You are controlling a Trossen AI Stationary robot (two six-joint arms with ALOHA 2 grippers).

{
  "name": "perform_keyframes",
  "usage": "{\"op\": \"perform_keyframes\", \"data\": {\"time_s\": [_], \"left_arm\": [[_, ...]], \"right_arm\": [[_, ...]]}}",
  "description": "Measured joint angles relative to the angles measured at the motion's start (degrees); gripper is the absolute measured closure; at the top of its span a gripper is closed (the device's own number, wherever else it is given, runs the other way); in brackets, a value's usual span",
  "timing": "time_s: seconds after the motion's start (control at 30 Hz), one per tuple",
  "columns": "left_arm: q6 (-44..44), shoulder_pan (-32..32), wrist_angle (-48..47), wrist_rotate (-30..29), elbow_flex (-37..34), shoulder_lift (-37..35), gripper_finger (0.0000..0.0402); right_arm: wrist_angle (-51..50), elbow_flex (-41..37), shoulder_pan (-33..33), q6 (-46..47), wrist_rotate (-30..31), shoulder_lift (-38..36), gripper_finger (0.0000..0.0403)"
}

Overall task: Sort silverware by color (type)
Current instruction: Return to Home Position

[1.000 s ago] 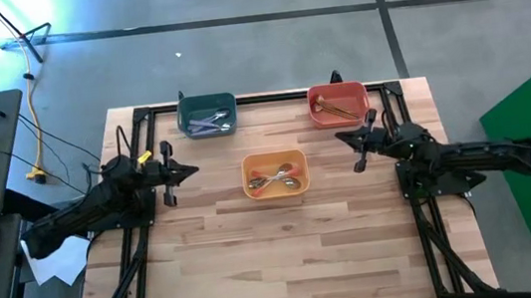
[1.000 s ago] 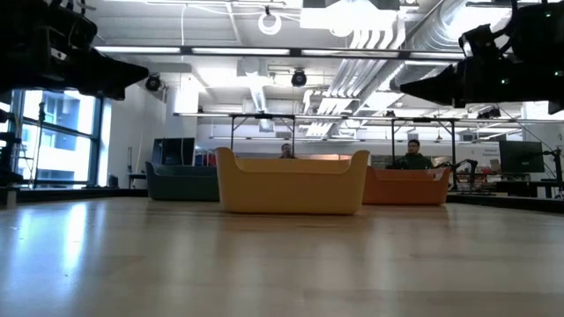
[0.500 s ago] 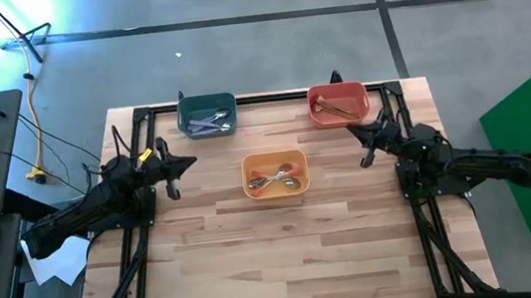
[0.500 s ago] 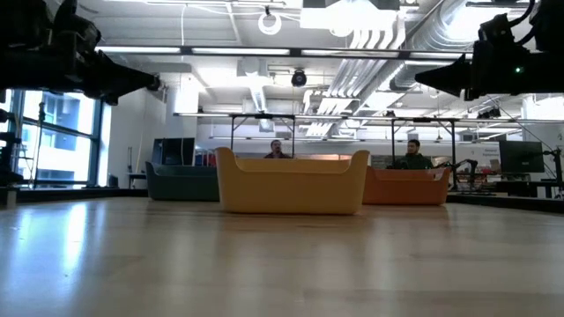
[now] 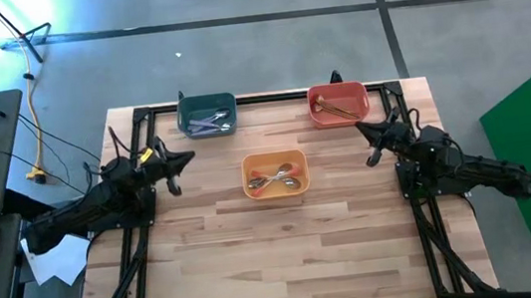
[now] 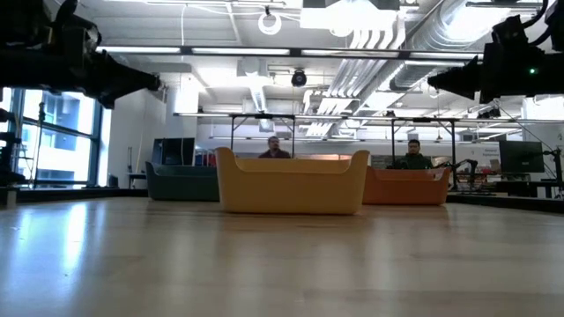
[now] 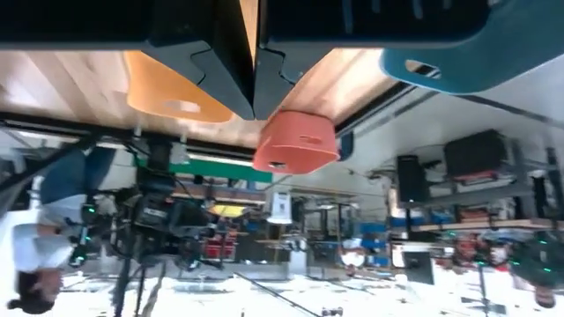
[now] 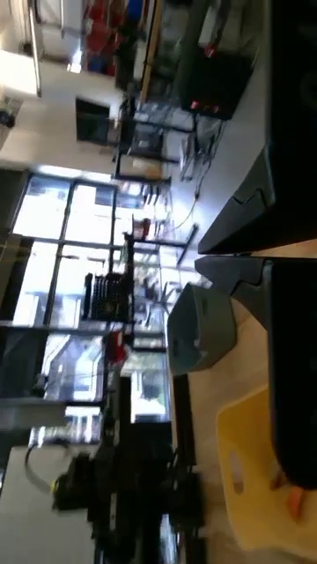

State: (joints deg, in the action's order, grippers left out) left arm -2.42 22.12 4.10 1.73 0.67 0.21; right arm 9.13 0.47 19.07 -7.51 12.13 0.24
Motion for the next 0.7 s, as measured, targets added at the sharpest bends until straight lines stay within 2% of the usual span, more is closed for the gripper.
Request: {"op": "perform_keyframes", "data": {"time_s": [0.2, 0.4, 0.7], "left_arm": [[-3.4, -1.7, -3.1, 1.4, 0.0, 0.6, 0.0401], [-7.9, -2.4, -2.9, 1.4, 0.0, 2.5, 0.0401], [-8.0, -2.4, -2.9, 1.4, 0.0, 2.7, 0.0401]], "right_arm": [[-2.6, 0.0, 0.0, 0.1, 5.5, 0.0, 0.0403], [-6.0, 0.1, 0.0, 2.7, 5.3, 0.2, 0.0403], [-6.3, 0.2, 0.0, 2.6, 5.3, 0.1, 0.0403]]}}
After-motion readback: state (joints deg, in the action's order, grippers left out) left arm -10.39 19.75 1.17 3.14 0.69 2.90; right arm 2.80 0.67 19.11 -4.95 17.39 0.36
